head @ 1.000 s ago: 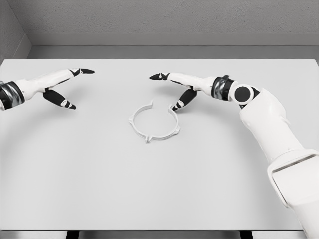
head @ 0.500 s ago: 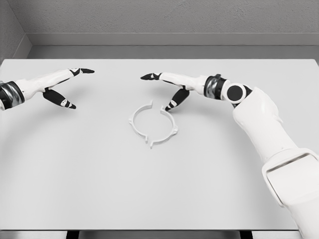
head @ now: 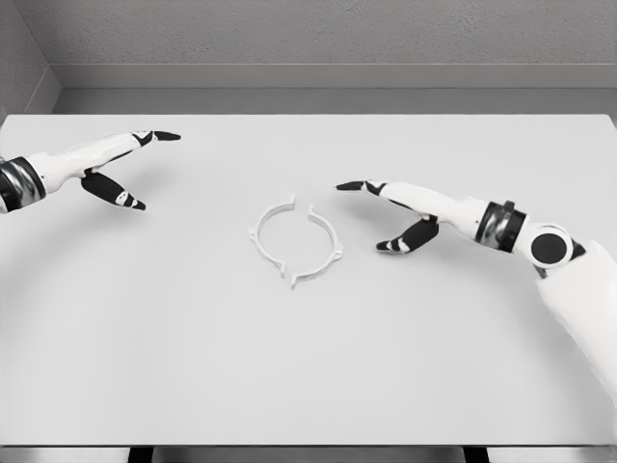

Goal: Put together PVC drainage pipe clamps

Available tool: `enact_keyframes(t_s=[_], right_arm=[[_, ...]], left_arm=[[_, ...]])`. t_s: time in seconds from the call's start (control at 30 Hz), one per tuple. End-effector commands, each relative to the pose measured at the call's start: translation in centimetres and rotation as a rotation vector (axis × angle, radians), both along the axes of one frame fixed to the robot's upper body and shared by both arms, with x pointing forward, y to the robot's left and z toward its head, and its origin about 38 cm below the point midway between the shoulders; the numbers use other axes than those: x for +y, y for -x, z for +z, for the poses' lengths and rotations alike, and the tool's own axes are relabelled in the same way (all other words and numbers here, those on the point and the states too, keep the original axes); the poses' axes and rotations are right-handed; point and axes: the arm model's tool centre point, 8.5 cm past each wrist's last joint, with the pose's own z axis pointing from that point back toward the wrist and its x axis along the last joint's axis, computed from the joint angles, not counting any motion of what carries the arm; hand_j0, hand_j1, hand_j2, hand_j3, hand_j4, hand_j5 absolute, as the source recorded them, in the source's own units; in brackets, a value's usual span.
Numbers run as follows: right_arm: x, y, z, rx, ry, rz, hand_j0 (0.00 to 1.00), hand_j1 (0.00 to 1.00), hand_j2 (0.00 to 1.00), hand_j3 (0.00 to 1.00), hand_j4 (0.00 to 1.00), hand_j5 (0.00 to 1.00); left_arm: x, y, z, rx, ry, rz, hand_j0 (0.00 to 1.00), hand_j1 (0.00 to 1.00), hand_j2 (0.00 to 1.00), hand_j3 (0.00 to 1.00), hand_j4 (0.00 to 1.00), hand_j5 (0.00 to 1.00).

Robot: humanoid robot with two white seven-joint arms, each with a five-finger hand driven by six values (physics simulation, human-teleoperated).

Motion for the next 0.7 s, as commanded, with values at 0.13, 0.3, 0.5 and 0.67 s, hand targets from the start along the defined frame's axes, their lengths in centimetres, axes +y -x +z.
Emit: enact_keyframes(t_s=[0.13, 0.3, 0.5, 0.67], right_arm=[[-1.3, 1.6, 6.0, -0.131, -0.038, 0.056, 1.00, 1.00, 1.00, 1.00, 1.00, 1.00], [1.3, 1.7, 5.9, -0.135, -0.063, 0.108, 1.00, 1.00, 1.00, 1.00, 1.00, 1.00], [5.3, 3.0, 5.8, -0.157, -0.047, 0.216, 1.00, 1.00, 1.00, 1.00, 1.00, 1.00], [7.4, 3.5, 5.9, -0.179, -0.041, 0.264, 1.00, 1.00, 1.00, 1.00, 1.00, 1.00]], left_arm=[[0.0, 0.0, 0.3, -0.006, 0.009, 0.000, 1.00, 1.00, 1.00, 1.00, 1.00, 1.00], [-0.1, 0.0, 0.3, -0.006, 0.010, -0.001, 1.00, 1.00, 1.00, 1.00, 1.00, 1.00], [-0.2, 0.0, 0.3, -0.008, 0.010, -0.004, 1.00, 1.00, 1.00, 1.00, 1.00, 1.00], [-0.2, 0.0, 0.2, -0.005, 0.010, -0.004, 1.00, 1.00, 1.00, 1.00, 1.00, 1.00]])
